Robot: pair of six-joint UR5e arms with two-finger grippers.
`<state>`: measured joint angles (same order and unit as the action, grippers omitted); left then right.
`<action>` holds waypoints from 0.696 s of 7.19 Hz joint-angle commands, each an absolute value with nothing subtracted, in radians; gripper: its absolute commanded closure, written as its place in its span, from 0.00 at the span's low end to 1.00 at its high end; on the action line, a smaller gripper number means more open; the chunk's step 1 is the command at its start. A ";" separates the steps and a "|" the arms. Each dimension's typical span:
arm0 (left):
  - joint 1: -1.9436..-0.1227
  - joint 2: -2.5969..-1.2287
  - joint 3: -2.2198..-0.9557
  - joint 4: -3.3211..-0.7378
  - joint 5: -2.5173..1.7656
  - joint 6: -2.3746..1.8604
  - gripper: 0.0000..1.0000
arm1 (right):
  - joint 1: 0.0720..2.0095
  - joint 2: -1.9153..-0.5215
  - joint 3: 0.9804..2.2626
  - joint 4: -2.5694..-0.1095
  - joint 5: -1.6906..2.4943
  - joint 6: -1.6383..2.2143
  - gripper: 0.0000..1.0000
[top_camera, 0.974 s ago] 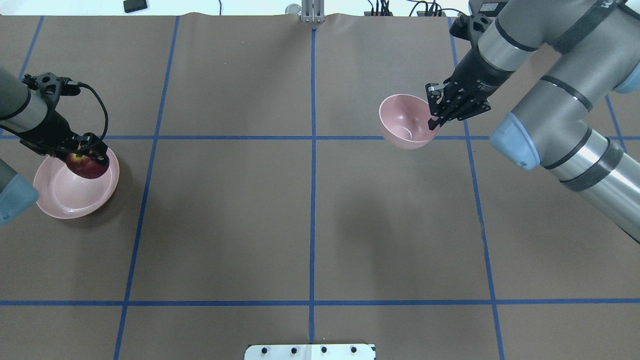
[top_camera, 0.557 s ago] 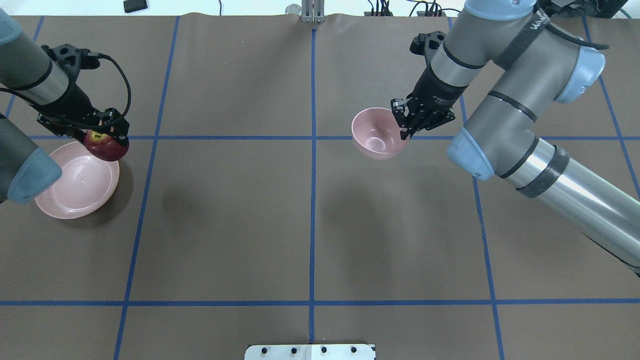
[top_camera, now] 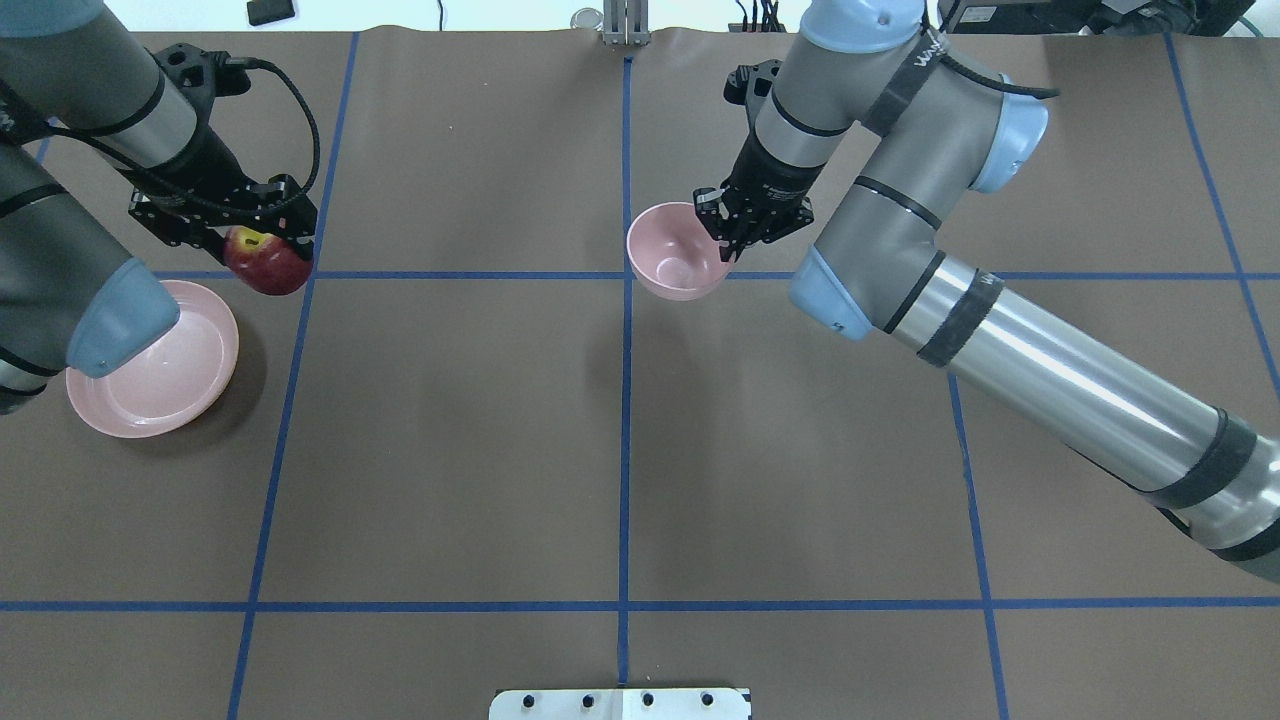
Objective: Move apple from plate to bowl
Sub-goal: 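Slide the bowl toward center with right gripper while left gripper lifts the apple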
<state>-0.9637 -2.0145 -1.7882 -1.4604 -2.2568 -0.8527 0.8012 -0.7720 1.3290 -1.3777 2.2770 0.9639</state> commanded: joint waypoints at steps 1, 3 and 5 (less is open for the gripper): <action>-0.913 -2.055 -1.798 -1.457 -2.255 -0.896 1.00 | 0.749 -0.729 1.269 -1.300 2.226 1.003 1.00; -0.856 -2.103 -1.784 -1.457 -2.246 -0.954 1.00 | 0.694 -0.729 1.256 -1.241 2.133 1.063 1.00; -0.851 -2.112 -1.784 -1.456 -2.246 -0.956 1.00 | 0.658 -0.727 1.229 -1.172 2.045 1.077 1.00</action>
